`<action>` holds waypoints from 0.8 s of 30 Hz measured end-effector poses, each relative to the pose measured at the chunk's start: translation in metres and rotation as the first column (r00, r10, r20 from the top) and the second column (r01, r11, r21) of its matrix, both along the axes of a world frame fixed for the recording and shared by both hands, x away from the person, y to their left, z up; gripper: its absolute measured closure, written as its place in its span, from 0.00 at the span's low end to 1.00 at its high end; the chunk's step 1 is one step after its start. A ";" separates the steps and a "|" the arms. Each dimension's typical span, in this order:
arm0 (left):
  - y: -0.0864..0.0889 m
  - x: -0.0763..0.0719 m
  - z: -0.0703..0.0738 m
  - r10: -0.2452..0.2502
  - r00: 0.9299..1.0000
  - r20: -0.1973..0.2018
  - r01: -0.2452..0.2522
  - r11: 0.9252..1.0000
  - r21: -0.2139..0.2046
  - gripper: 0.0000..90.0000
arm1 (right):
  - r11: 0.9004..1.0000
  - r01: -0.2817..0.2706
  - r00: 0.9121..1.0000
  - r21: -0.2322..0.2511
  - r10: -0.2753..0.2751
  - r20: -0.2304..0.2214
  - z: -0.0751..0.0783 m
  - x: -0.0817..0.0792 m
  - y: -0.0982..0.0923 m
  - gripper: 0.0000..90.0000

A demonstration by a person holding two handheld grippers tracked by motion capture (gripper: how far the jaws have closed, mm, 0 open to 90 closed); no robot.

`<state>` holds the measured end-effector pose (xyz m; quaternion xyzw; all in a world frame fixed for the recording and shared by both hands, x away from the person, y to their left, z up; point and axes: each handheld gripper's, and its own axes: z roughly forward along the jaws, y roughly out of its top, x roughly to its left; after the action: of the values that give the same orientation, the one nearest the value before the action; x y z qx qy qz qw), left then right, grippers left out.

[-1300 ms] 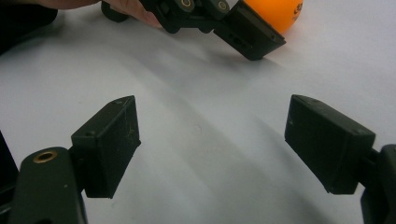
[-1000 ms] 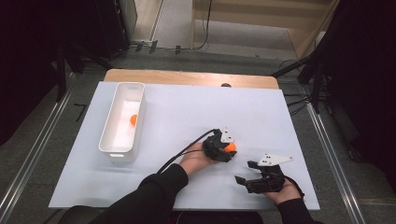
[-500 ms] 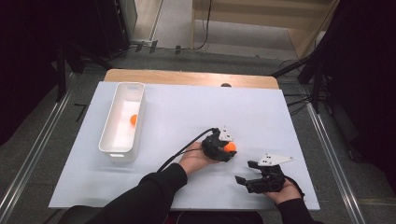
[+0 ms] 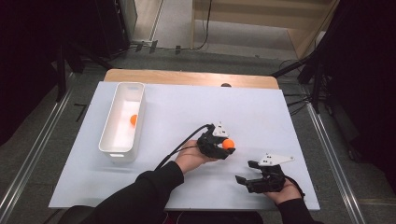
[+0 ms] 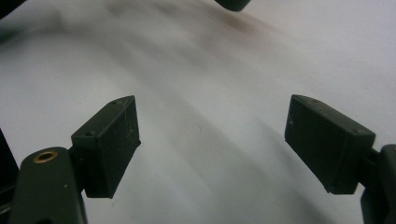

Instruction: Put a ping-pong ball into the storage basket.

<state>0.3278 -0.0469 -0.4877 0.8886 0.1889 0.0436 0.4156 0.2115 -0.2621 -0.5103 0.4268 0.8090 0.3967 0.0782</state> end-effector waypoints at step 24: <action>0.021 0.006 0.033 0.017 0.998 -0.056 -0.021 0.998 -0.066 0.56 | 1.000 -0.002 1.000 0.005 0.002 -0.002 0.001 0.000 0.001 0.18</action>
<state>0.3335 -0.0259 -0.4545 0.8732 0.2103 0.0164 0.4393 0.2113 -0.2613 -0.5096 0.4266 0.8084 0.3985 0.0760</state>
